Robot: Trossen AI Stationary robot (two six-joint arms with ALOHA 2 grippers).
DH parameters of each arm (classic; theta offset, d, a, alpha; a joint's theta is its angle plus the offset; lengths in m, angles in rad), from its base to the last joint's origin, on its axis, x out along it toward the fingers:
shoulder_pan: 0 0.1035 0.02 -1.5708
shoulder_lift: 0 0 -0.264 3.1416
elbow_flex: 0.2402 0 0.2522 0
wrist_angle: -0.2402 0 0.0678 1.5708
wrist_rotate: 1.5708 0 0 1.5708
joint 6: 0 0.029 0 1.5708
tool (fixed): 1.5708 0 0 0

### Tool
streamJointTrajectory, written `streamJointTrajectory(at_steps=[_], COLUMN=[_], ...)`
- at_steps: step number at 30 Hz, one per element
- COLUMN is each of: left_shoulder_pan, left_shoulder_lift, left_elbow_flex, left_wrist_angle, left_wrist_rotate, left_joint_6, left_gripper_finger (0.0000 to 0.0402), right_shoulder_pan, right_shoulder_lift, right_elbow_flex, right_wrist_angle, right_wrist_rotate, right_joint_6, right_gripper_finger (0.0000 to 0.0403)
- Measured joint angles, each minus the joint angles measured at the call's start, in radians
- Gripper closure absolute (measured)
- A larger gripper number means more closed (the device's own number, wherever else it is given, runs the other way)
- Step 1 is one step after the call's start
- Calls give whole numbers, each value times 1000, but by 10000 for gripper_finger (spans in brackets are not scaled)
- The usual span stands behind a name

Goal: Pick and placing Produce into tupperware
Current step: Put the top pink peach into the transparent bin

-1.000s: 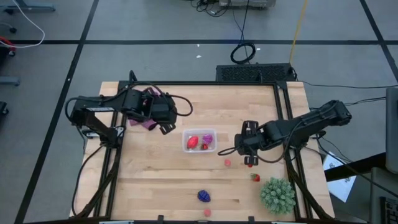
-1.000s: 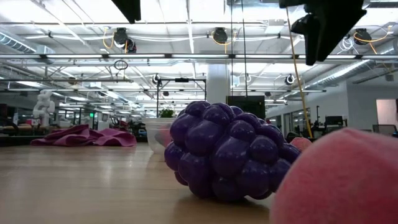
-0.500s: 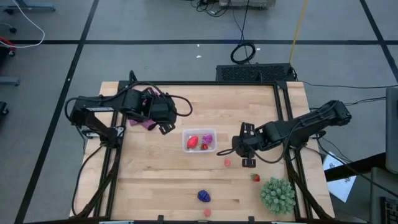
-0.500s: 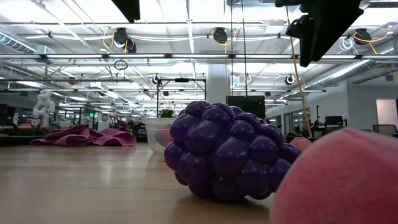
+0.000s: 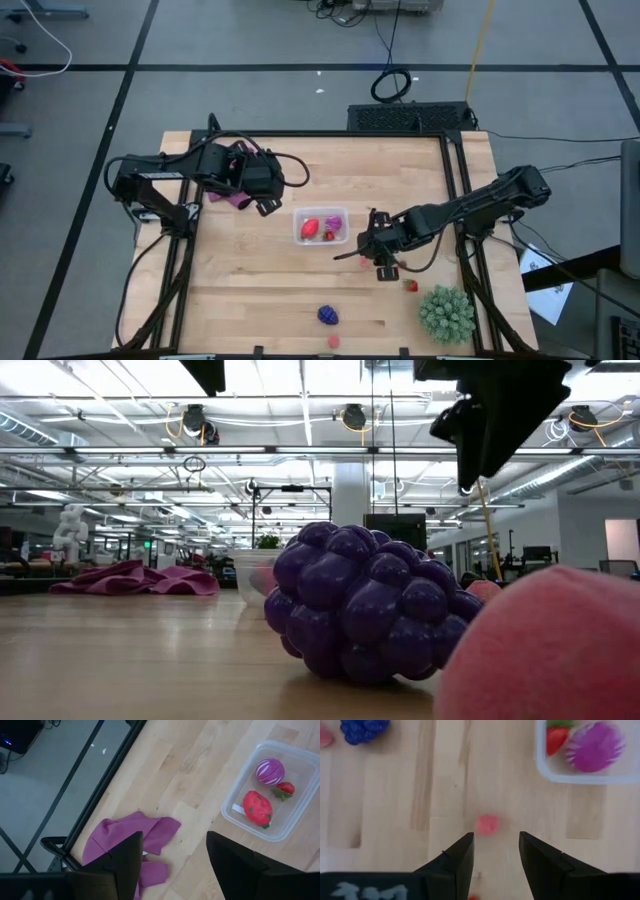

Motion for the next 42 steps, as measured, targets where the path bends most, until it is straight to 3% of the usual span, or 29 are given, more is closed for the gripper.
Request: streamJointTrajectory(at_steps=[5,12,33,37,42], left_shoulder_pan=[0,0,0,0,0], left_shoulder_lift=[0,0,0,0,0], left_elbow_flex=[0,0,0,0,0], left_wrist_angle=[-1,0,0,0,0], left_wrist_rotate=[-3,-4,-4,-4,-3], left_joint_6=[2,2,4,23,24], left_gripper_finger=[179,179,179,179,179], right_shoulder_pan=[0,6,92,92,91], right_shoulder_lift=[10,10,19,66,152], right_elbow_flex=[0,0,5,82,269], right_wrist_angle=[16,132,371,324,135], right_wrist_rotate=[-7,-135,-127,-126,-78], right_joint_6=[10,113,56,10,-87], right_gripper_finger=[254,255,255,255,255])
